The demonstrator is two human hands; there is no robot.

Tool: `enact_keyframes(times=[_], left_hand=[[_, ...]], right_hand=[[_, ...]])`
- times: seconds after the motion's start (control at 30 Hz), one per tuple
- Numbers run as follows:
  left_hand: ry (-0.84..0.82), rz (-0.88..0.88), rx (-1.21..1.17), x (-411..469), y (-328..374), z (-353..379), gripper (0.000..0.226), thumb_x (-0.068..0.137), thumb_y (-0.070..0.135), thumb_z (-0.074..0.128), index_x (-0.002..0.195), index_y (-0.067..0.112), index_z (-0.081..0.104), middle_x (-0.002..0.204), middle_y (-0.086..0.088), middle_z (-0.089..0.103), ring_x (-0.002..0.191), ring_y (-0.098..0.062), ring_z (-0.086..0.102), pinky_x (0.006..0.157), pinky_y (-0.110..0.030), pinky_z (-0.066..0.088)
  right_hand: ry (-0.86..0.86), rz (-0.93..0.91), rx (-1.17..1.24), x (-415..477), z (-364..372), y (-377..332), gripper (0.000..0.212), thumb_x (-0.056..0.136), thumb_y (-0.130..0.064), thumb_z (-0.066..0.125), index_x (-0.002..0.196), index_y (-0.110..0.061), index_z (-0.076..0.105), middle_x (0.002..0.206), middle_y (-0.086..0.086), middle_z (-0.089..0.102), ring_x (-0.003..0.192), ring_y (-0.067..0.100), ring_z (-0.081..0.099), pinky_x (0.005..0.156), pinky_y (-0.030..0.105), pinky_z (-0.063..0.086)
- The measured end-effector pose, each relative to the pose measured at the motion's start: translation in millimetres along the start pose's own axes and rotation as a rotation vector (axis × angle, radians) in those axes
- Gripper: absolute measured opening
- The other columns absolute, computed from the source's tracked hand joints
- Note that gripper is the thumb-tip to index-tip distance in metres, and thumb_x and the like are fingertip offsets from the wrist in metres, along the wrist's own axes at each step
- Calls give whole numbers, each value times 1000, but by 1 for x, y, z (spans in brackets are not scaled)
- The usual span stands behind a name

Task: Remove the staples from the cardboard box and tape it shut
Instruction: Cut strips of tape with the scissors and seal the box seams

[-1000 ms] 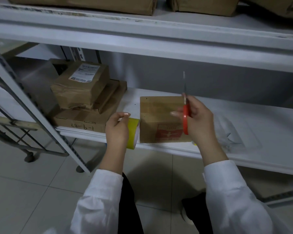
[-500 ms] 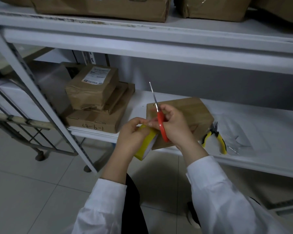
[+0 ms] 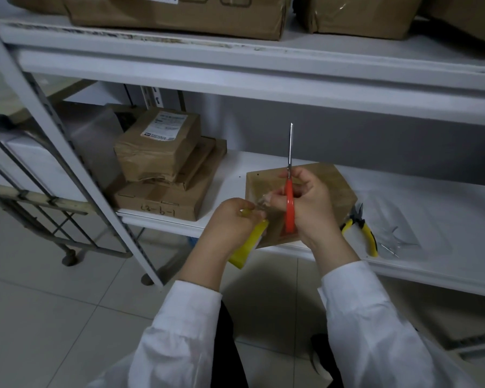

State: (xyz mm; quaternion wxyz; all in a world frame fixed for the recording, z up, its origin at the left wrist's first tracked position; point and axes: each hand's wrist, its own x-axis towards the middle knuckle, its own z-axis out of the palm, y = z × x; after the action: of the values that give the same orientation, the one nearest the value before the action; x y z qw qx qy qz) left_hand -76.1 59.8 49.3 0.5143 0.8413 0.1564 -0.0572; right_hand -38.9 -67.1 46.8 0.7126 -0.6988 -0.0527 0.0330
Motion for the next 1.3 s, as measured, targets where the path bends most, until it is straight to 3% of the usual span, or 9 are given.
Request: enact_keyframes(times=[0.07,0.17,0.23,0.37,0.47,0.73,0.93,1.13,1.3], left_hand=[[-14,-20,108,1,3,0,36,91,33,57,120,13,57,107,-1,62,78,-11,52,69,-21,42],[33,-9,235,3,4,-3,44,86,43,61,117,12,61,122,-7,60,107,-22,56,82,-28,39],[67,12,242,4,2,-6,51,78,49,67,116,17,63,124,-5,59,113,-22,55,89,-31,43],[138,152,78,5,-4,-15,31,75,39,73,104,30,64,105,-2,60,92,-13,54,82,-27,45],[194,209,83,8,-6,-19,10,85,28,65,95,28,65,108,-3,64,97,-18,58,83,-26,45],[216,179,389,29,0,-12,24,91,30,55,110,22,67,115,-4,65,106,-26,57,83,-30,43],[163,128,410,41,-3,-7,23,91,29,54,108,22,68,115,-4,65,103,-27,58,88,-35,48],[161,152,391,44,-5,-7,22,90,24,53,103,19,70,111,-6,67,100,-28,58,88,-35,49],[159,152,318,44,-8,-6,22,90,24,54,104,19,70,113,-5,66,101,-26,58,87,-34,48]], right_hand=[[26,23,33,-1,1,3,41,71,8,74,87,-26,59,65,-2,66,71,19,65,69,27,53],[65,32,43,-1,0,6,40,72,7,73,89,-26,59,63,-6,65,67,12,65,65,24,52],[114,33,42,2,-1,7,40,73,5,74,92,-26,57,65,-6,65,64,8,64,60,20,51],[148,25,-79,8,-2,7,41,75,-2,75,107,-21,58,81,-4,68,72,7,64,65,20,49],[143,10,-191,14,-3,8,41,77,-5,73,110,-23,56,94,-1,69,84,13,65,69,19,49],[114,-35,-468,21,2,19,33,84,-9,67,108,-30,57,106,-3,66,101,15,61,88,31,53],[108,-67,-591,22,3,19,29,88,-11,61,115,-24,61,99,-6,63,92,11,57,74,21,45],[95,-77,-708,22,6,20,29,90,-17,61,119,-24,60,106,-1,66,88,11,52,76,23,44],[134,-45,-706,23,5,21,36,89,-17,62,124,-21,56,114,0,64,105,18,59,80,21,43]])
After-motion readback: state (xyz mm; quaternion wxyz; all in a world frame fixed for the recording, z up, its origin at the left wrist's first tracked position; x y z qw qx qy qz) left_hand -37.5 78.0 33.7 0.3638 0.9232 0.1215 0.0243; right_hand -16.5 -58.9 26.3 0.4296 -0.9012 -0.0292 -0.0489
